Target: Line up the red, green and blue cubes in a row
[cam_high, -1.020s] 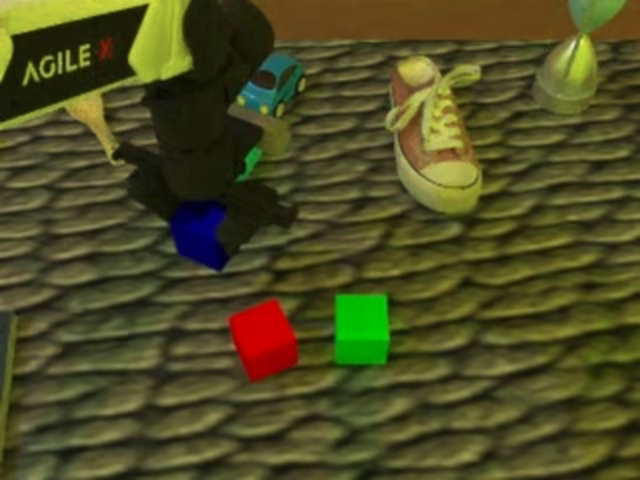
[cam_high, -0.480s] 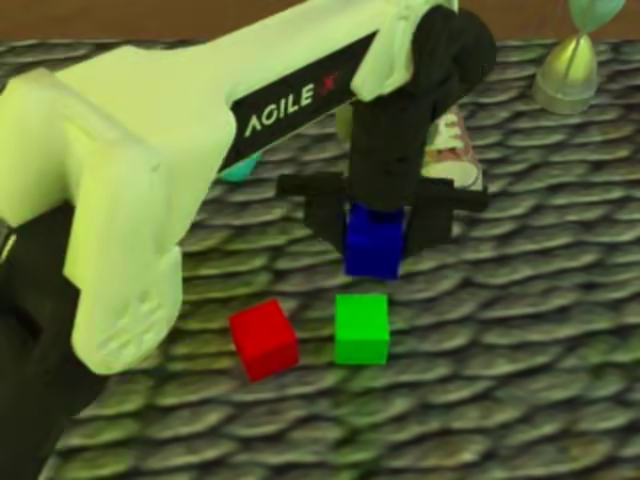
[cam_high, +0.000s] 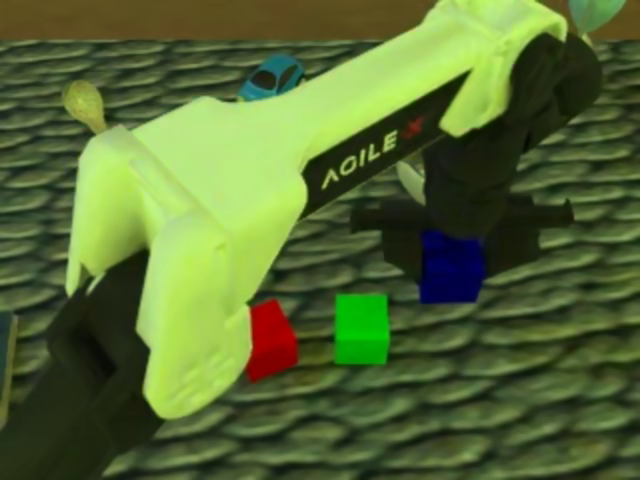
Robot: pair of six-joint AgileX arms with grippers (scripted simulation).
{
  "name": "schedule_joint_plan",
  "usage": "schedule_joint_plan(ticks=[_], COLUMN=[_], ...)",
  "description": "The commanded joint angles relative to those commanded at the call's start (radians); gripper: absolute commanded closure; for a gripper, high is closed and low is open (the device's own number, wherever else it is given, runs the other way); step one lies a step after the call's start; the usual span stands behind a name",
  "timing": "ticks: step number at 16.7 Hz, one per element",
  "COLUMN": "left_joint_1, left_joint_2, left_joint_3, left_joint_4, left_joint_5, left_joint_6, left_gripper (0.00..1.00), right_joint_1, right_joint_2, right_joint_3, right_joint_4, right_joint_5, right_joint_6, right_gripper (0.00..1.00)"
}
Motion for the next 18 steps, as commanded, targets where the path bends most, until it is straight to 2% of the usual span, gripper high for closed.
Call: schedule_joint_plan(ticks=[5, 12, 17, 18], left_joint_1=[0.003, 0.004, 0.003, 0.003], left_joint_2=[-0.007, -0.02, -0.019, -0.019], left_joint_3=[-0.019, -0.284, -0.313, -0.313], left_joint_4=[0.019, 0.265, 0.294, 0.294], left_joint_5=[0.0, 0.0, 0.0, 0.0], left_joint_6=[0.005, 0.004, 0.003, 0.003], left_gripper=[1.0, 1.0, 1.0, 0.92], right_joint_1=[0.0, 0.0, 0.0, 0.0], right_joint_2=[0.0, 0.0, 0.0, 0.0], right_joint_3=[0.0, 0.0, 0.0, 0.0], right_joint_4=[0.0, 0.0, 0.0, 0.0], right_joint_5=[0.0, 0.0, 0.0, 0.0], right_joint_6=[0.0, 0.0, 0.0, 0.0], right_gripper=[0.0, 0.0, 0.0, 0.0])
